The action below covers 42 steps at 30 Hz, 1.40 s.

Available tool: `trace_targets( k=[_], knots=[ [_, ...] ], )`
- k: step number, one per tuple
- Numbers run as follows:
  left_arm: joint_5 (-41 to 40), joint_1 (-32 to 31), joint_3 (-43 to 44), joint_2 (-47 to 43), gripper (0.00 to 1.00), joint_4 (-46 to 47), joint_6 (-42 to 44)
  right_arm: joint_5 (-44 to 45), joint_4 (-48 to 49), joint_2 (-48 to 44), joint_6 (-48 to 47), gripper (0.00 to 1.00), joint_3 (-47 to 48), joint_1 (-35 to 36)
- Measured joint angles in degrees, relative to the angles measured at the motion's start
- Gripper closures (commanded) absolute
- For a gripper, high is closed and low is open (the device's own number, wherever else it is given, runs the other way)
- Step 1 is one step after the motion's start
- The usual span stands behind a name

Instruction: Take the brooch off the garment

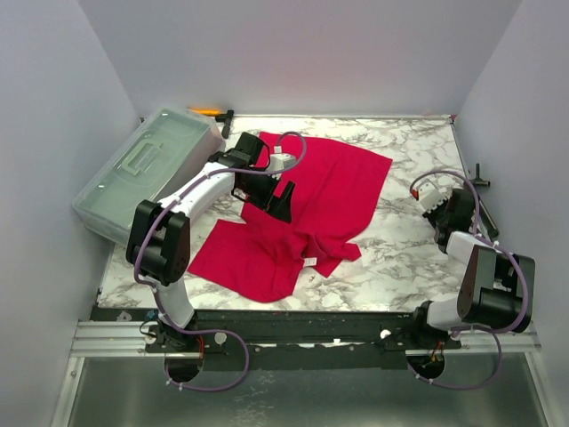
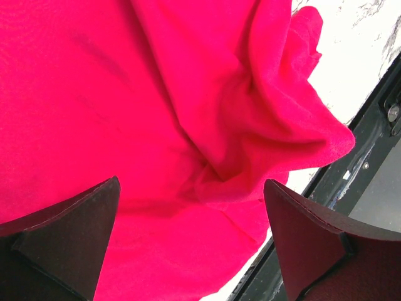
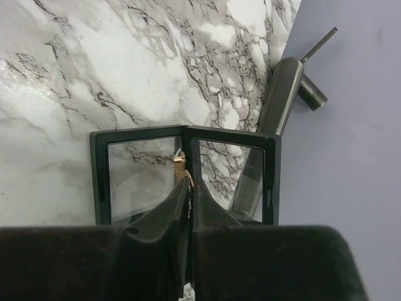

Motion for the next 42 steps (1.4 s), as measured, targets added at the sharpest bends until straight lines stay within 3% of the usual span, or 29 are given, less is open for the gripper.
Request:
trace_targets(
  k=[17, 27, 42],
  knots=[
    [0.0, 0.0, 0.0, 0.0, 0.01, 0.0, 0.0, -2.4, -3.6, 0.2, -0.3, 0.72, 0.0, 0.0],
    [0.0, 0.0, 0.0, 0.0, 0.01, 0.0, 0.0, -3.8, -6.5, 0.2, -0.5, 0.51, 0.2, 0.0],
    [0.0, 0.0, 0.0, 0.2, 0.01, 0.0, 0.0, -8.3, -14.0, -2.8, -0.1, 0.39, 3.7, 0.0]
  ],
)
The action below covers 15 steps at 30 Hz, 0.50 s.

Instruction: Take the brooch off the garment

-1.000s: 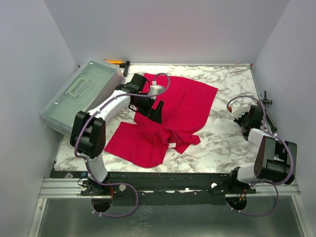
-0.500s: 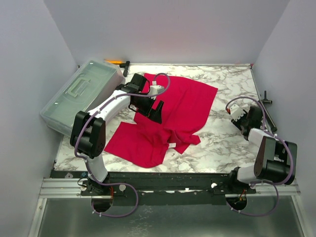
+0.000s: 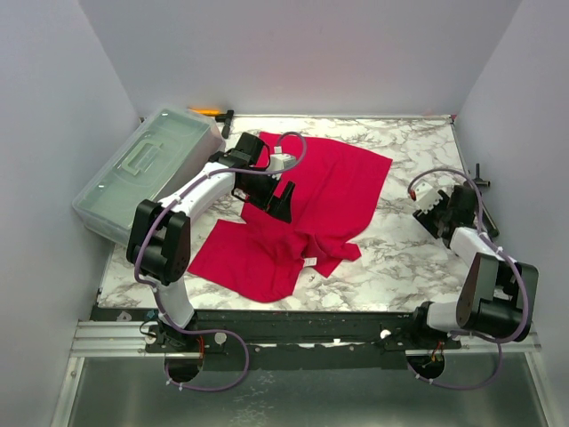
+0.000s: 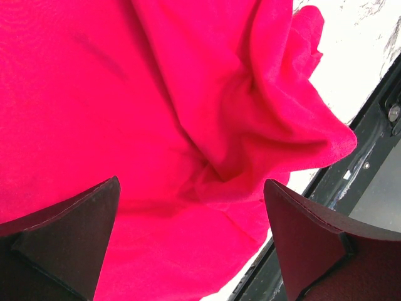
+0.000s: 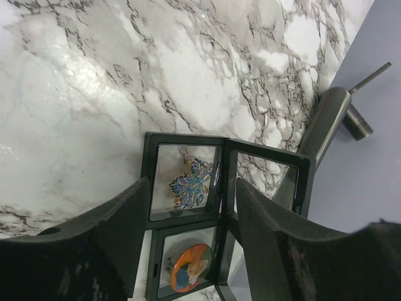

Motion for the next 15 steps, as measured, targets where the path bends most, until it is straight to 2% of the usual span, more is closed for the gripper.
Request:
trace_targets(
  k=[9, 15],
  knots=[
    [-0.5, 0.0, 0.3, 0.0, 0.01, -0.1, 0.9, -4.8, -8.0, -1.7, 3.5, 0.36, 4.5, 0.8],
    [-1.7, 0.0, 1.1, -0.2, 0.01, 0.0, 3.3, -10.6, -15.1, -3.0, 10.3, 0.36, 11.6, 4.4]
  ],
)
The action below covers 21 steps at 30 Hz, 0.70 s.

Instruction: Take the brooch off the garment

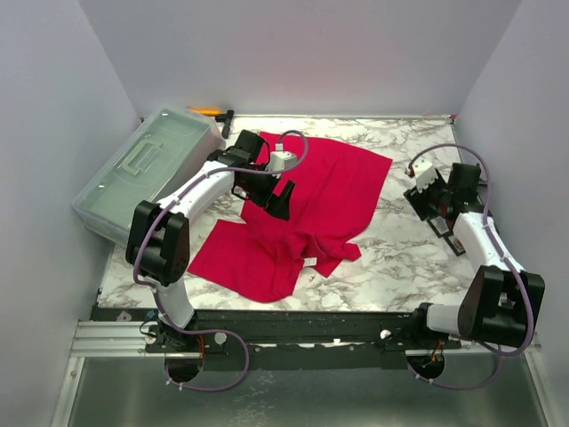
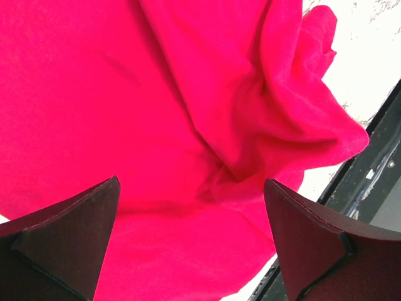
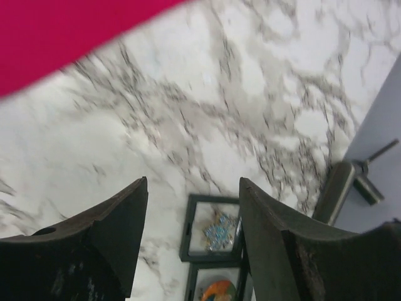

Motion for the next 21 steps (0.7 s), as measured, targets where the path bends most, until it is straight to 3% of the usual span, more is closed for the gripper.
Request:
trace_targets(
  k=[8, 14, 18, 21],
  knots=[
    [-2.0, 0.1, 1.0, -0.7, 0.03, 0.0, 3.5, -7.9, -4.0, 4.9, 13.6, 0.43, 10.2, 10.1],
    [-8.1, 0.9, 8.4, 2.9, 0.26, 0.0, 5.9, -8.2, -3.8, 16.5, 21.9, 0.5, 15.3, 17.2],
    [-14.5, 1.5, 14.8, 9.6, 0.49, 0.8, 7.8, -6.5, -3.7, 23.4, 25.1, 0.52, 17.6, 20.0],
    [-19.3, 1.7, 18.1, 14.6, 0.58, 1.4, 9.2, -5.1, -3.3, 28.2, 26.8, 0.53, 20.4, 20.8]
  ],
)
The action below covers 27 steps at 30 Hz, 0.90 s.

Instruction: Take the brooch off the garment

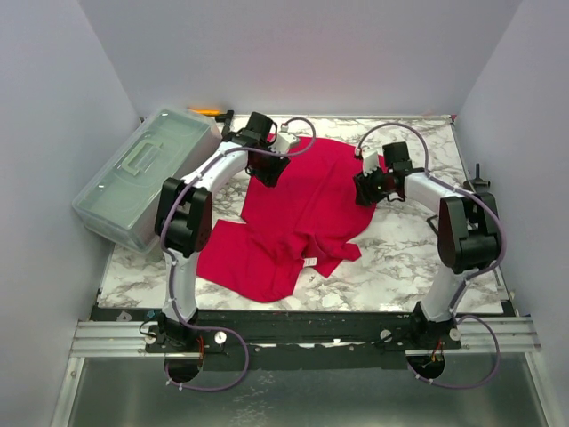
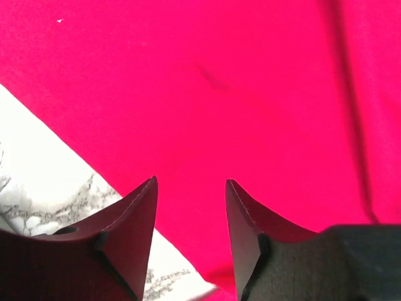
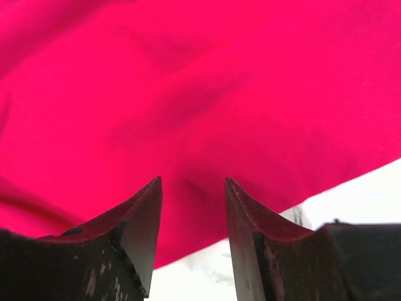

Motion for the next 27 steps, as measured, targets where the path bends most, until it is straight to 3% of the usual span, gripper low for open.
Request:
trace_targets(
  k=[8, 14, 22, 25, 27],
  knots=[
    [-10.1, 0.0, 6.1, 13.3, 0.78, 2.0, 3.9, 4.6, 0.9, 10.2, 1.0, 0.58, 8.4, 0.0],
    [-17.6, 0.3, 11.6, 17.3, 0.8, 4.5, 6.9, 8.2, 1.8, 15.5, 0.9, 0.58, 15.5, 0.1],
    [-21.8, 2.8, 16.5, 20.9, 0.81, 6.3, 8.0, 14.1, 3.5, 26.1, 0.4, 0.58, 30.7, 0.1],
    [-22.7, 3.7, 18.8, 22.4, 0.81, 6.4, 7.8, 15.7, 4.1, 29.3, 0.2, 0.52, 35.4, 0.1],
    [-23.1, 4.7, 21.2, 24.0, 0.75, 6.5, 7.5, 16.7, 4.2, 30.9, 0.3, 0.46, 38.0, 0.1]
  ],
)
